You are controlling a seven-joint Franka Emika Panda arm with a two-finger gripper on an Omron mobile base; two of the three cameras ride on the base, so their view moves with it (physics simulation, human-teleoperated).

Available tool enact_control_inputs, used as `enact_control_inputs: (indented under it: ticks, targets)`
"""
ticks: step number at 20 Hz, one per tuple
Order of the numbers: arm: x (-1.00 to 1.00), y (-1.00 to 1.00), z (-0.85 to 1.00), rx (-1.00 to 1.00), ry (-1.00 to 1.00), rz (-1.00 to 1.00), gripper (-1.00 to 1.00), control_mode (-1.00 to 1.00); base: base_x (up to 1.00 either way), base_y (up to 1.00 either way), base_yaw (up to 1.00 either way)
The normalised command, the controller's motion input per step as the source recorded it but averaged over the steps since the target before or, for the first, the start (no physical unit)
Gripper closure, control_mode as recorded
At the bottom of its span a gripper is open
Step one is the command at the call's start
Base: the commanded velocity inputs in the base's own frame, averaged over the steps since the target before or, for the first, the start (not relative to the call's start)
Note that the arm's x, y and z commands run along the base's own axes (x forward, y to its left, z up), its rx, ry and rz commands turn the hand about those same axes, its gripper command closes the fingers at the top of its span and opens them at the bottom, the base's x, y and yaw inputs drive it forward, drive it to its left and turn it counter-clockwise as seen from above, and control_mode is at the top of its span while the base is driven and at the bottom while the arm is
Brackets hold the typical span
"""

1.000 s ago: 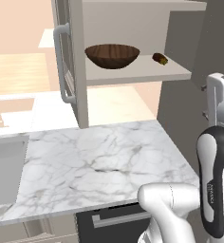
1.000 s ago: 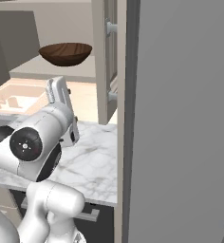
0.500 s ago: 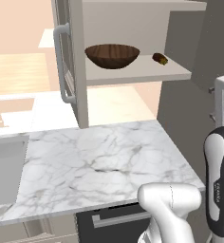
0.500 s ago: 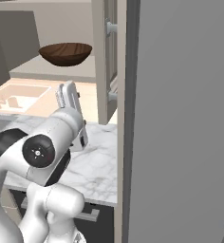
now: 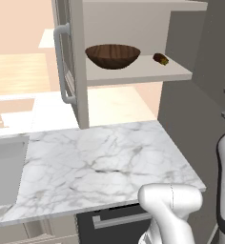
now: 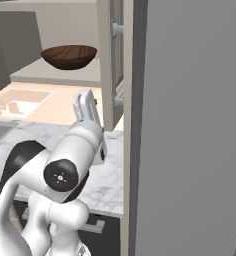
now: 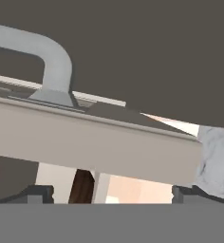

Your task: Pick the mug and place it in the sink. Pick the bowl and place it in the open cabinet and then close the cabinet.

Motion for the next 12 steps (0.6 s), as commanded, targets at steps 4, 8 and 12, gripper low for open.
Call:
enact_control_inputs:
  ticks: [4, 8, 12]
  targets:
    - [0.00, -0.27, -0.01, 0.00, -0.09, -0.02, -1.00, -1.00, 0.00, 0.00, 0.00]
    - [0.00, -0.13, 0.00, 0.00, -0.10, -0.02, -1.00, -1.00, 0.00, 0.00, 0.00]
    - [-0.19, 0.05, 0.00, 0.00, -0.14, -0.05, -1.00, -1.00, 0.00, 0.00, 0.00]
